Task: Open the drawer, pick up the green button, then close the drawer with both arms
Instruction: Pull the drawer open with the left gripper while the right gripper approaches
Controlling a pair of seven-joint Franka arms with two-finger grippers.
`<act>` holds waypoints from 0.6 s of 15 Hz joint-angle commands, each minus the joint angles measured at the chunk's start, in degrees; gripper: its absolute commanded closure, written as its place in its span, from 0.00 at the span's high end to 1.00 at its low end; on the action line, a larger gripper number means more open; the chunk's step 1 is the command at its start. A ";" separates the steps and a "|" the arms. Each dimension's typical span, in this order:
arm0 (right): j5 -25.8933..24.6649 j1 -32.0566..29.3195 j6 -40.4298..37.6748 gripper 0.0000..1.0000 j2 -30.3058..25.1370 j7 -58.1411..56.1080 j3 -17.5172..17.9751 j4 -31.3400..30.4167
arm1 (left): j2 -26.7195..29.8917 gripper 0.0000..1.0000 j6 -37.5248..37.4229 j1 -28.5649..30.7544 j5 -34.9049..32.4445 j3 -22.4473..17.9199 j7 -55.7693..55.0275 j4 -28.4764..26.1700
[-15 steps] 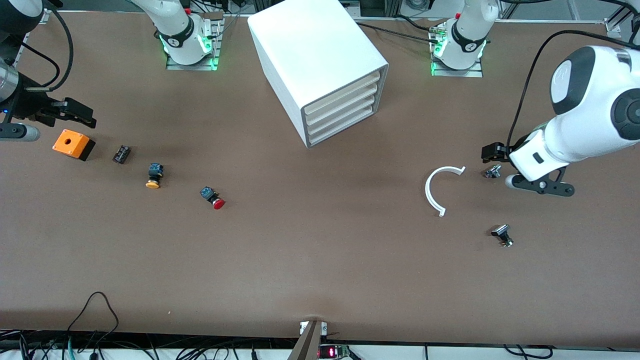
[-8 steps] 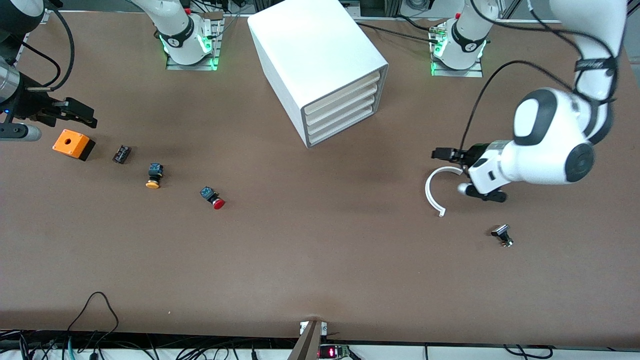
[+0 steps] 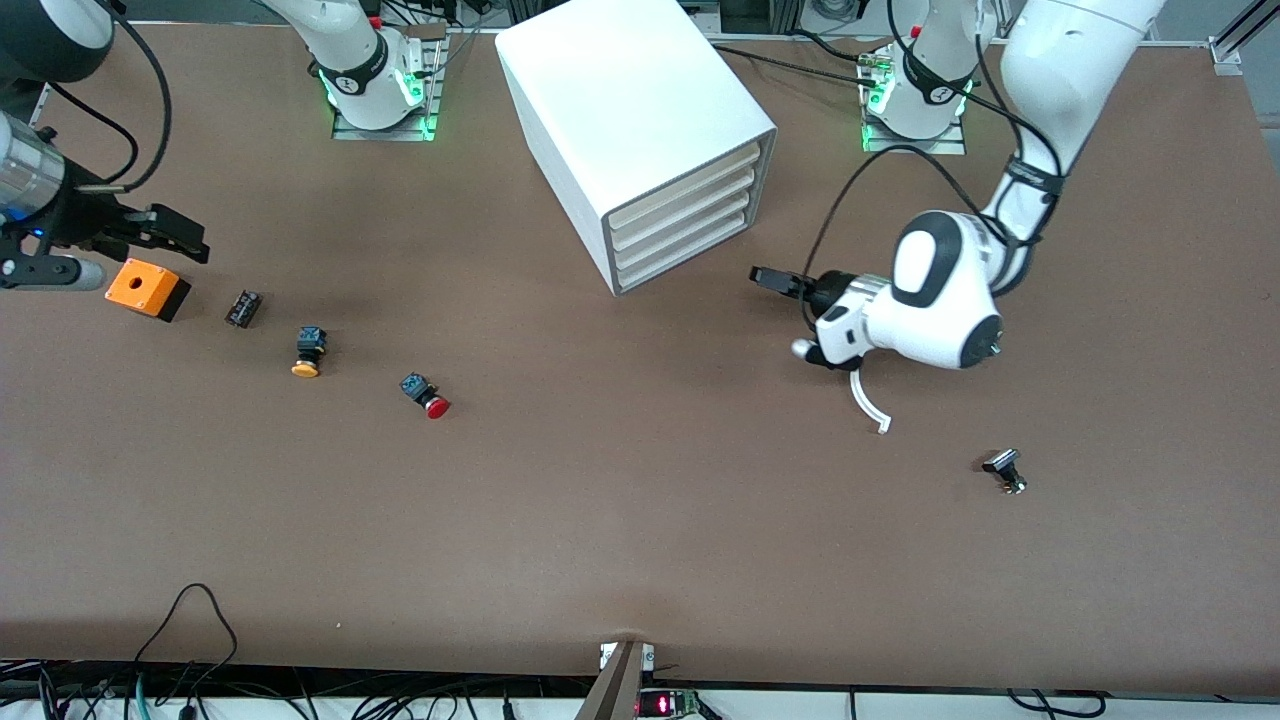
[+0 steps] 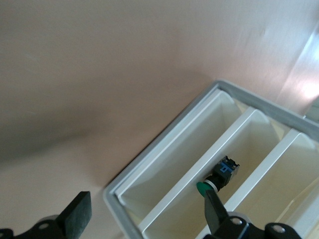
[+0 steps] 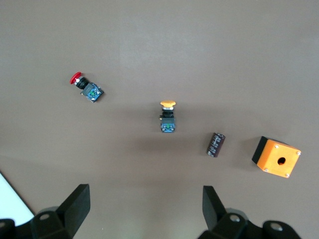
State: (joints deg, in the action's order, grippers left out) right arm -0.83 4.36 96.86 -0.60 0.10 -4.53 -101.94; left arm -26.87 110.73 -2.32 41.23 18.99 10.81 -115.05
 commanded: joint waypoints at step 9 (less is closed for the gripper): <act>2.23 0.03 3.59 1.00 -1.07 0.69 0.48 -0.19 | -2.04 0.97 5.38 -2.17 13.78 4.29 10.81 -10.36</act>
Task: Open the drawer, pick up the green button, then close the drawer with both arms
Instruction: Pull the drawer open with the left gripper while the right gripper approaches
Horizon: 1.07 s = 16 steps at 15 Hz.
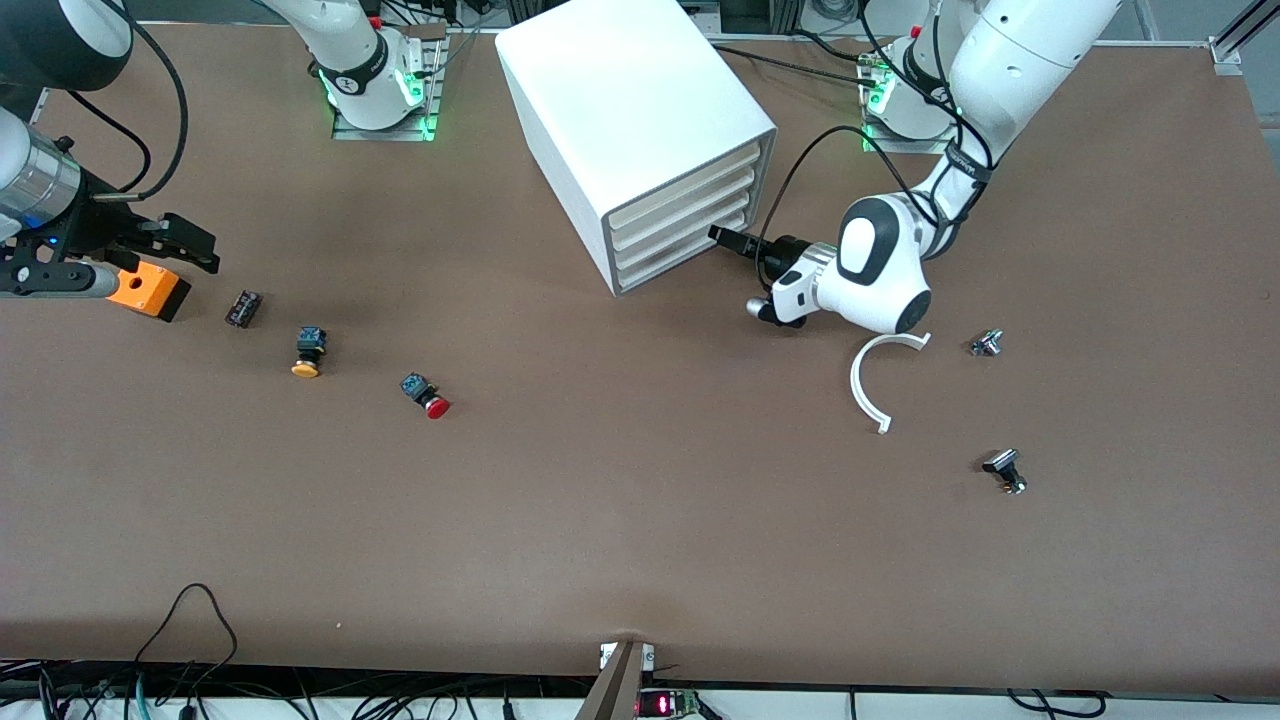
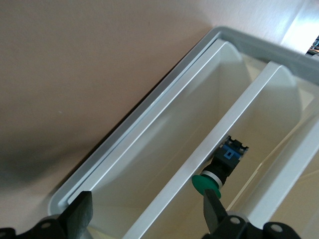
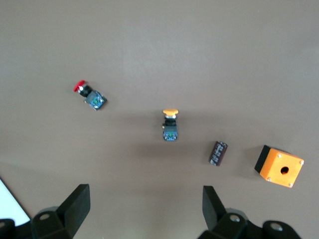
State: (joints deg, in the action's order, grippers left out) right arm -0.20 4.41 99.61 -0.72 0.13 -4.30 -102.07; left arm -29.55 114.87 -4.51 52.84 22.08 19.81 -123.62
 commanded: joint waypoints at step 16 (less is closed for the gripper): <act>3.28 11.75 6.83 1.00 6.60 -0.40 0.43 5.30 | 0.19 0.00 7.57 1.25 3.23 1.31 5.41 -3.03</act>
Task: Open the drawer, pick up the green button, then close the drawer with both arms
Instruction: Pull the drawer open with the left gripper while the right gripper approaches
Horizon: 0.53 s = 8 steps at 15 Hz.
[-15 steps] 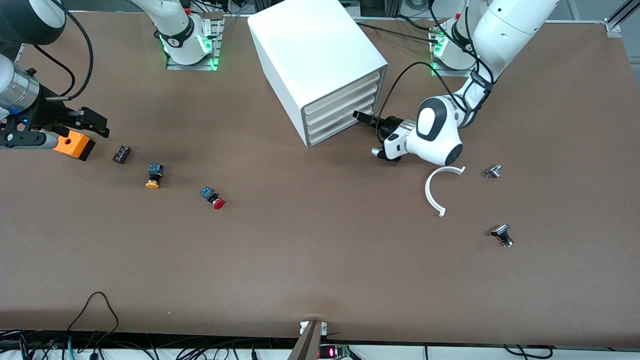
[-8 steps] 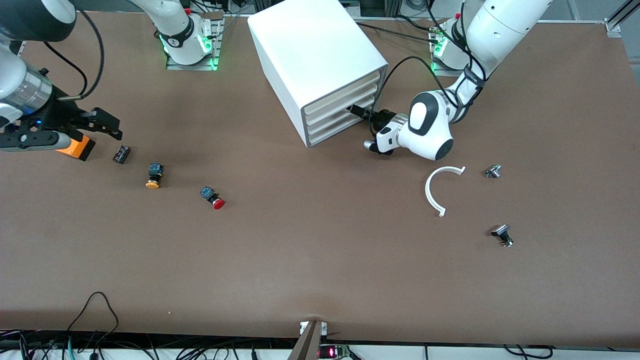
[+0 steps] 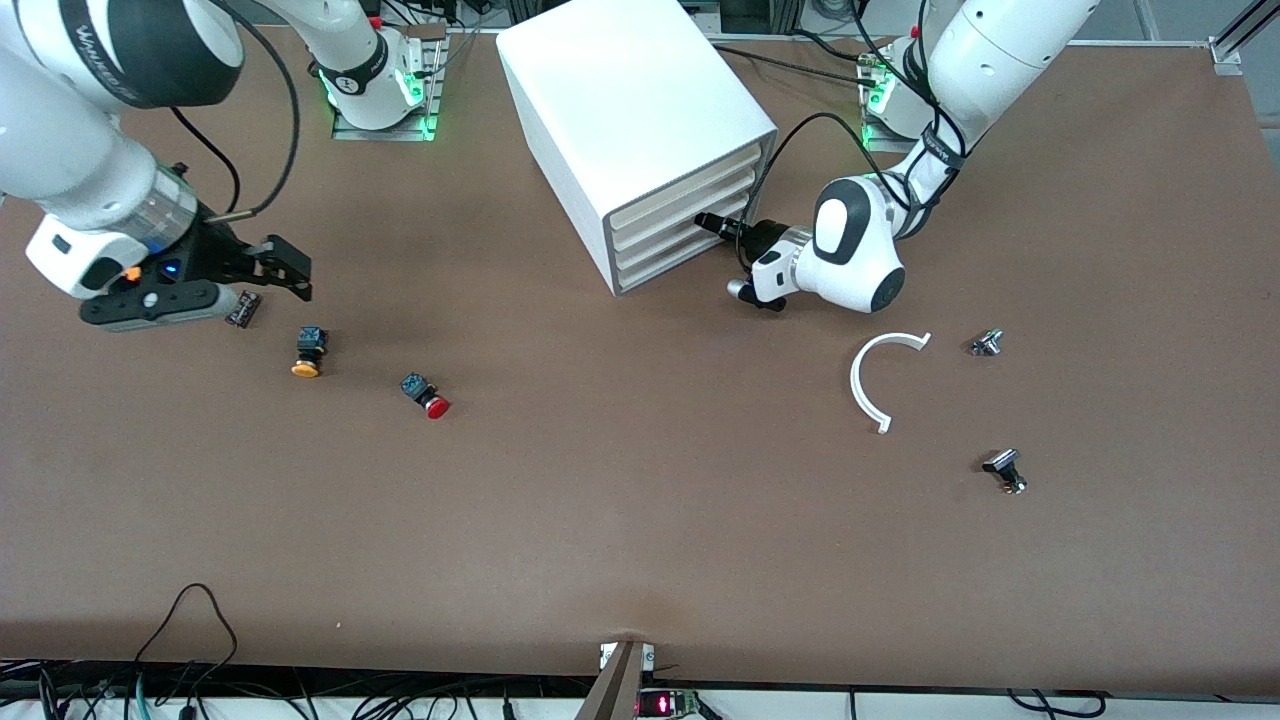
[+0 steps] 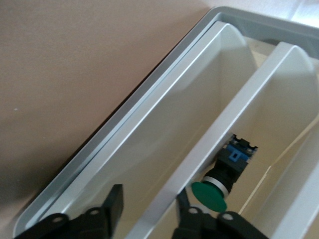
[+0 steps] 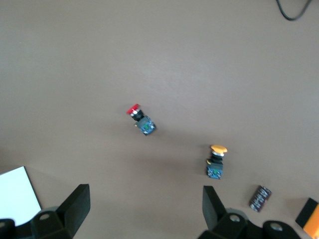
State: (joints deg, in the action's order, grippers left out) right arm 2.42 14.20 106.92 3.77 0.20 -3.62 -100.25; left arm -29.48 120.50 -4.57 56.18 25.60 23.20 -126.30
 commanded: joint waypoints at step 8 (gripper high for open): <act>0.74 11.54 3.01 1.00 8.79 -0.47 2.21 10.16 | -0.05 0.00 3.51 2.02 -0.81 -12.32 2.37 10.01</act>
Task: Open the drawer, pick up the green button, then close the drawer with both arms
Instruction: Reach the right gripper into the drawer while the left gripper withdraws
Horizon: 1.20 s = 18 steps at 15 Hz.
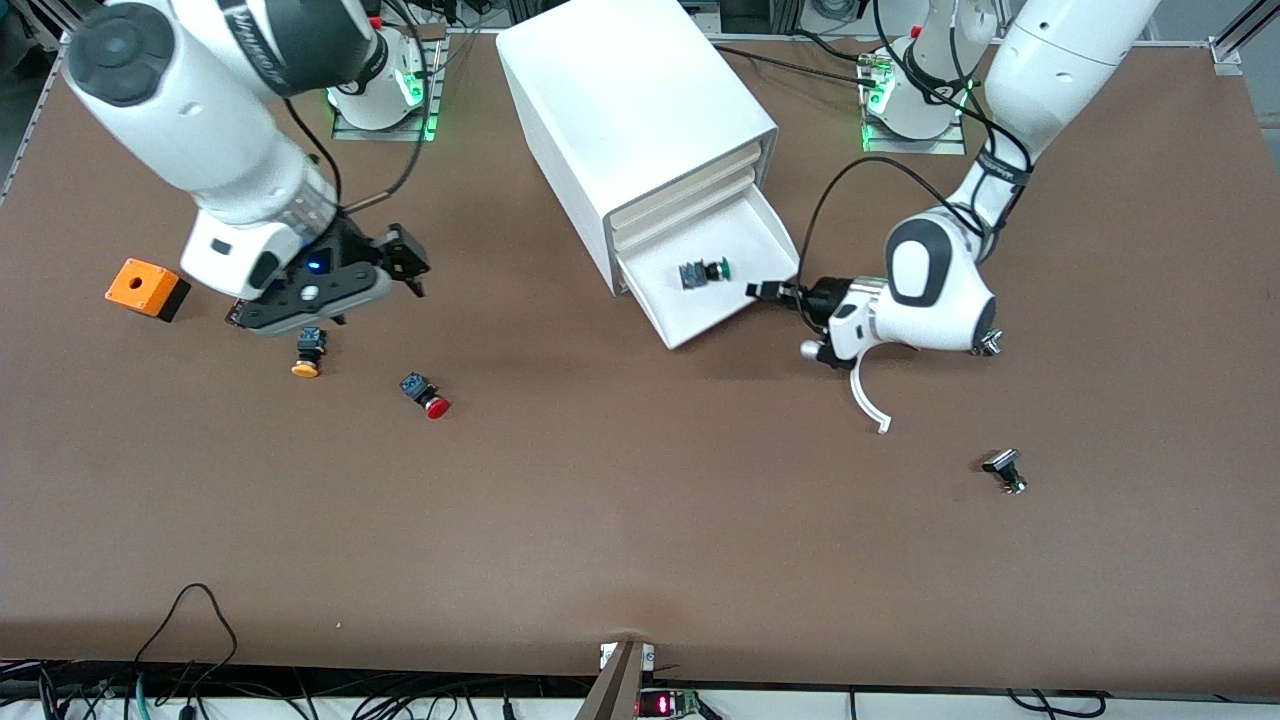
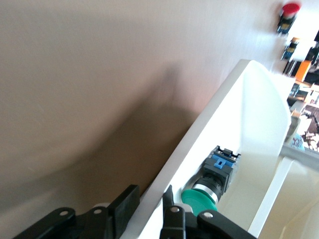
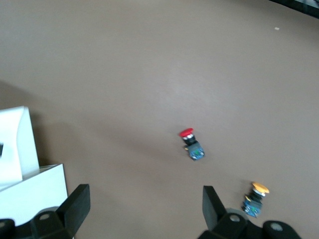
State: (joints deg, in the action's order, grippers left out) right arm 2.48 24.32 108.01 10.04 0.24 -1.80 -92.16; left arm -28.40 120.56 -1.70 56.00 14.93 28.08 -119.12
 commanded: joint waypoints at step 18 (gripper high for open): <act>0.78 18.12 5.01 1.00 30.90 -43.46 2.59 30.46 | 14.40 1.00 14.61 6.17 -12.44 -4.73 -1.89 5.30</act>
State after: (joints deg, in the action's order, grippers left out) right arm 2.47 40.95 113.59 38.01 -36.94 1.33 -64.26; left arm -19.00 134.45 3.61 49.59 10.47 26.98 -112.90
